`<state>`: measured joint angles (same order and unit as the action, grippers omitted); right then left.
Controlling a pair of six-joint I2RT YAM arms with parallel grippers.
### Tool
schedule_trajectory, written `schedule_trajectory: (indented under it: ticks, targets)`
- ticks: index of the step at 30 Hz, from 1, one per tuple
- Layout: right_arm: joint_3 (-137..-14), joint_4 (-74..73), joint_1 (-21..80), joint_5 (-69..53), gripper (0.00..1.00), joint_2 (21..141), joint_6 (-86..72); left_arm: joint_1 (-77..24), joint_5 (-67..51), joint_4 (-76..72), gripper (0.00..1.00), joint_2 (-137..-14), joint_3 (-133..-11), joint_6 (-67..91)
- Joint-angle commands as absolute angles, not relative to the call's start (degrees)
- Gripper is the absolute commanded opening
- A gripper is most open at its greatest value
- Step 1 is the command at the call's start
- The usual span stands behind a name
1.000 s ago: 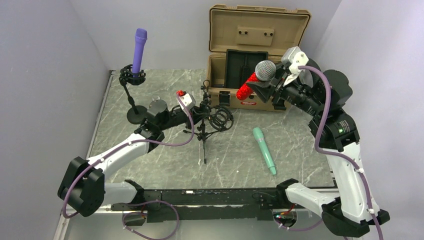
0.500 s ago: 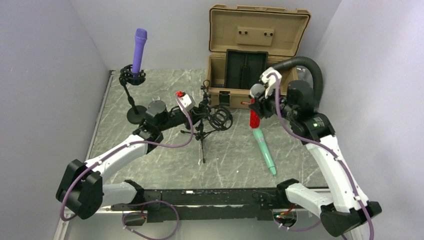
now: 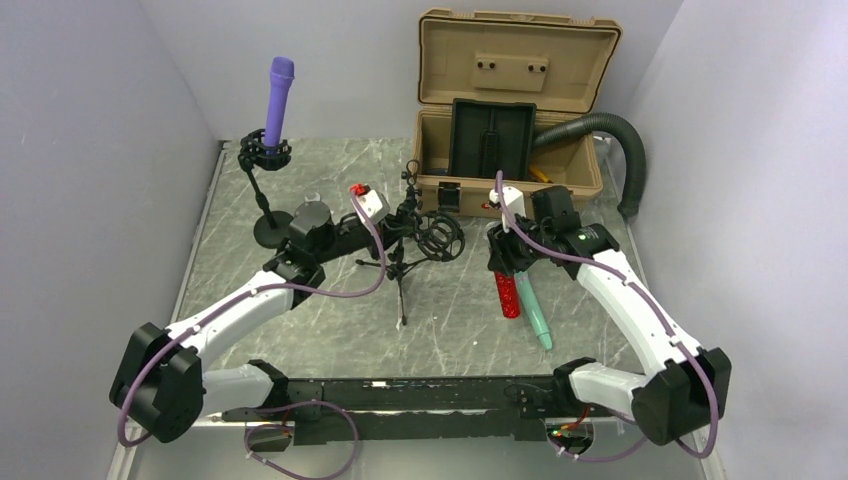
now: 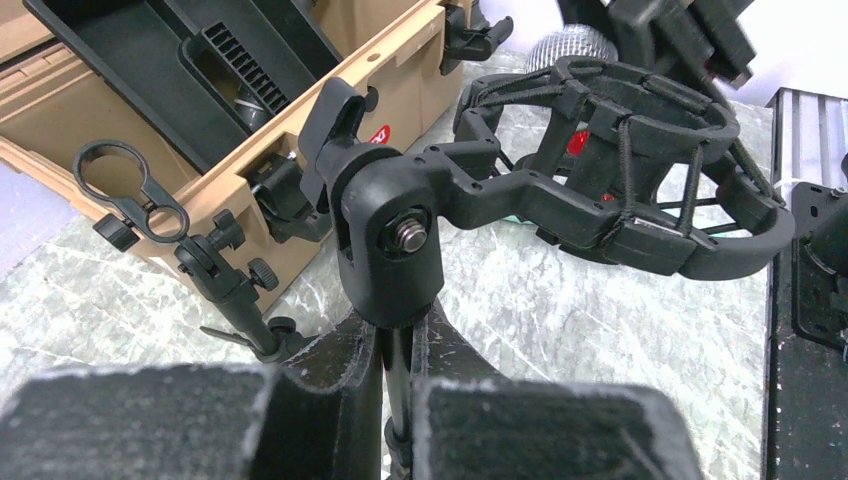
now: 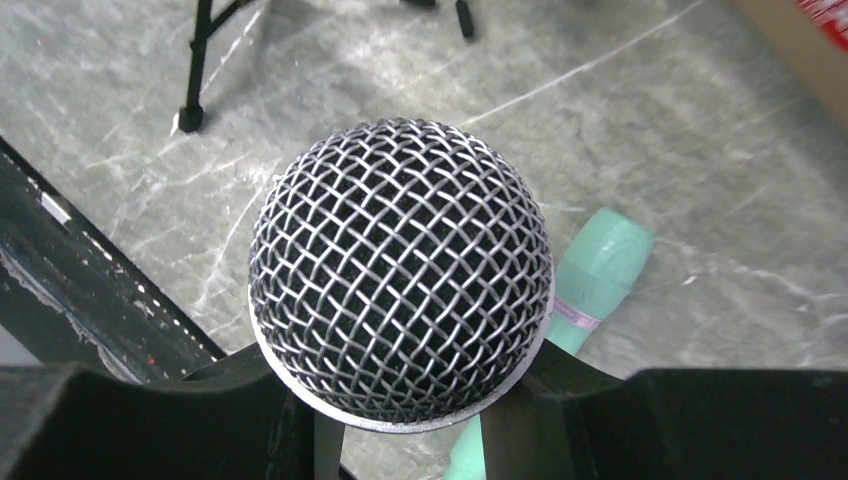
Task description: Remove the microphone from the stand
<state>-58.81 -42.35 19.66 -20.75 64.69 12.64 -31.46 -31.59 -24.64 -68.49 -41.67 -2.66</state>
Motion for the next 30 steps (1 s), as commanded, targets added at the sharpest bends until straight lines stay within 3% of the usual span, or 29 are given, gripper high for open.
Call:
schedule_trajectory:
  ticks: [1, 30]
  targets:
    - [-57.5, -39.3, 19.2, -23.7, 0.0, 67.3, 12.0, -31.0, -30.3, -23.1, 0.0, -67.0, -40.8, -9.3]
    - [-58.9, -42.1, 19.2, -24.8, 0.0, 83.9, 11.6, -31.1, -30.8, -24.5, 0.0, -67.7, -39.8, -9.2]
